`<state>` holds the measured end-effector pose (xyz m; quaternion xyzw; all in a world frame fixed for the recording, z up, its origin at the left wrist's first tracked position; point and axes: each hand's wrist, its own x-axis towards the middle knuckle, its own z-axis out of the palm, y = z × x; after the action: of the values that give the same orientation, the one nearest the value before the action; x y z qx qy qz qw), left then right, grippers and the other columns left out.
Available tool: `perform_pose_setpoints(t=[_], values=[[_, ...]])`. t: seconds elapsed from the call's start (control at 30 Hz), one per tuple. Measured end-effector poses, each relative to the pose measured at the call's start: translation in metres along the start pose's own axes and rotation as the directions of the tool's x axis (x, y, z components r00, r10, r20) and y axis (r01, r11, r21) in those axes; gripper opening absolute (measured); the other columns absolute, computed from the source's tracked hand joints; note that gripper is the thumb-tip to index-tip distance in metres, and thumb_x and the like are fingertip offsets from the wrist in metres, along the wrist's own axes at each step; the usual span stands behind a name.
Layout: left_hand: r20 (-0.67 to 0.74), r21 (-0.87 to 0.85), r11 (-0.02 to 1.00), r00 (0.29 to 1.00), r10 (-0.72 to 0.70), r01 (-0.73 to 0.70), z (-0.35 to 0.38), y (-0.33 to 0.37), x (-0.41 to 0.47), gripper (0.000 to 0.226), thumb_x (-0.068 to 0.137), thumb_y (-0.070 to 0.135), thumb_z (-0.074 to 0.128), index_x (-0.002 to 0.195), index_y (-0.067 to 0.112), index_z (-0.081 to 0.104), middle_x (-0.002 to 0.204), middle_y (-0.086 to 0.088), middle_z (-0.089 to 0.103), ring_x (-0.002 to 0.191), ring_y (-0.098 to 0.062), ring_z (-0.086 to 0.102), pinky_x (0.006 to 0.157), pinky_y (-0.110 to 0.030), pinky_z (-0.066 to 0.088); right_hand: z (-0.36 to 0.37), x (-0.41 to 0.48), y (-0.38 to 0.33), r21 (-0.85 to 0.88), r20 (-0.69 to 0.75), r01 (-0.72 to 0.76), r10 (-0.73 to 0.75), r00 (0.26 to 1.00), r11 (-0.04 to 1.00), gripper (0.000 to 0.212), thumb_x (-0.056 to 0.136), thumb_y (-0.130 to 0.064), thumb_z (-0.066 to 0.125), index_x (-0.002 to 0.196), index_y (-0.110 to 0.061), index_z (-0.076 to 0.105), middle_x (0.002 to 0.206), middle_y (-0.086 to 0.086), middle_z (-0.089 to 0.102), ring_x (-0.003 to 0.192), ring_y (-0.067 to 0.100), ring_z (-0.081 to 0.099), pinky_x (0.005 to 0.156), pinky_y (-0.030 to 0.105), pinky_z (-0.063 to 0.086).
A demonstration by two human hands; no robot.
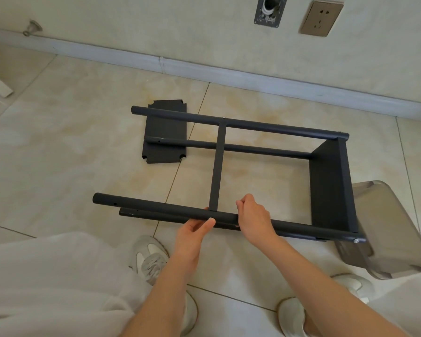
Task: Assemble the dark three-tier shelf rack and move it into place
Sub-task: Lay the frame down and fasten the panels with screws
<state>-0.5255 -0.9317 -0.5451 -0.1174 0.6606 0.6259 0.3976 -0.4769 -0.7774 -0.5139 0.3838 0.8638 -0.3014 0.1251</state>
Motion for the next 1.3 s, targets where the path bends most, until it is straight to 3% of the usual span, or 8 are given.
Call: perform_pose_setpoints(t=[0.43, 0.57, 0.67, 0.73, 0.9, 1.03, 1.13, 1.3], values=[[-0.201, 0.095, 0.995, 0.979, 0.023, -0.004, 0.006, 0.002, 0.000, 0.022, 0.077, 0.028, 0.086, 0.094, 0.027, 0.072, 0.083, 0.019, 0.075, 0.085, 0.002, 0.067, 0.071, -0.014, 0.040, 0.007, 0.008, -0.006, -0.125, 0.011, -0.015, 0.016, 1.000, 0.992, 0.011, 0.107, -0.027, 0.035, 0.100, -0.019, 0.038, 0.073, -0.006, 0.054, 0.068, 0.020, 0.049, 0.076, 0.036, 0.027], [-0.363, 0.387, 0.922, 0.921, 0.140, 0.013, 0.009, 0.005, -0.003, 0.047, 0.067, 0.046, 0.090, 0.085, 0.018, 0.057, 0.080, 0.000, 0.062, 0.071, -0.010, 0.055, 0.060, -0.022, 0.038, 0.006, 0.013, -0.003, -0.123, 0.051, -0.026, 0.033, 0.998, 0.992, 0.010, 0.105, -0.021, 0.038, 0.097, -0.016, 0.035, 0.066, -0.007, 0.044, 0.067, 0.022, 0.044, 0.074, 0.037, 0.026], [-0.418, 0.645, 0.764, 0.835, 0.359, -0.005, 0.008, 0.008, -0.008, 0.065, 0.059, 0.054, 0.091, 0.080, 0.018, 0.041, 0.083, 0.002, 0.043, 0.065, -0.014, 0.039, 0.055, -0.027, 0.033, 0.009, 0.013, -0.003, -0.124, 0.088, -0.014, 0.025, 0.996, 0.992, 0.008, 0.104, -0.015, 0.039, 0.097, -0.016, 0.035, 0.067, -0.006, 0.043, 0.069, 0.023, 0.044, 0.075, 0.037, 0.026], [-0.342, 0.804, 0.591, 0.767, 0.543, -0.061, 0.008, 0.013, -0.009, 0.069, 0.056, 0.054, 0.092, 0.085, 0.016, 0.043, 0.087, 0.003, 0.042, 0.071, -0.018, 0.042, 0.061, -0.032, 0.041, 0.010, 0.011, -0.003, -0.141, 0.106, 0.008, 0.007, 0.994, 0.990, 0.009, 0.100, -0.008, 0.043, 0.098, -0.015, 0.038, 0.068, -0.007, 0.041, 0.071, 0.023, 0.044, 0.075, 0.036, 0.026], [-0.047, 0.961, 0.231, 0.740, 0.671, -0.149, 0.001, 0.026, -0.001, 0.091, 0.056, 0.053, 0.092, 0.132, 0.019, 0.055, 0.129, -0.011, 0.051, 0.116, -0.033, 0.046, 0.092, -0.046, 0.040, 0.006, 0.012, -0.001, -0.175, 0.129, 0.050, -0.027, 0.991, 0.983, 0.015, 0.094, -0.001, 0.047, 0.104, -0.012, 0.045, 0.071, -0.005, 0.039, 0.074, 0.024, 0.045, 0.075, 0.036, 0.026], [0.293, 0.950, -0.077, 0.777, 0.557, -0.303, -0.012, 0.048, 0.017, 0.114, 0.066, 0.062, 0.084, 0.158, 0.035, 0.022, 0.165, 0.001, 0.024, 0.151, -0.031, 0.018, 0.117, -0.051, 0.021, 0.002, 0.013, -0.002, -0.120, 0.152, 0.013, 0.005, 0.988, 0.993, 0.011, 0.098, -0.007, 0.045, 0.098, -0.014, 0.037, 0.070, -0.005, 0.040, 0.076, 0.024, 0.044, 0.077, 0.037, 0.026], [0.545, 0.832, -0.358, 0.746, 0.384, -0.424, -0.017, 0.066, 0.036, 0.119, 0.076, 0.074, 0.067, 0.154, 0.044, -0.018, 0.167, 0.010, -0.014, 0.153, -0.024, -0.020, 0.122, -0.046, -0.006, -0.002, 0.014, -0.004, -0.064, 0.179, -0.018, 0.029, 0.983, 0.998, 0.007, 0.102, -0.015, 0.044, 0.097, -0.015, 0.039, 0.078, -0.001, 0.051, 0.079, 0.026, 0.045, 0.080, 0.040, 0.029], [0.752, 0.575, -0.590, 0.651, 0.108, -0.567, -0.014, 0.089, 0.061, 0.106, 0.084, 0.081, 0.046, 0.153, 0.038, -0.023, 0.161, 0.012, -0.031, 0.147, -0.016, -0.036, 0.122, -0.041, -0.016, -0.016, 0.017, -0.005, 0.041, 0.259, -0.055, 0.042, 0.965, 0.998, 0.021, 0.104, -0.031, 0.047, 0.093, -0.014, 0.050, 0.094, 0.006, 0.058, 0.092, 0.027, 0.050, 0.087, 0.040, 0.037]])
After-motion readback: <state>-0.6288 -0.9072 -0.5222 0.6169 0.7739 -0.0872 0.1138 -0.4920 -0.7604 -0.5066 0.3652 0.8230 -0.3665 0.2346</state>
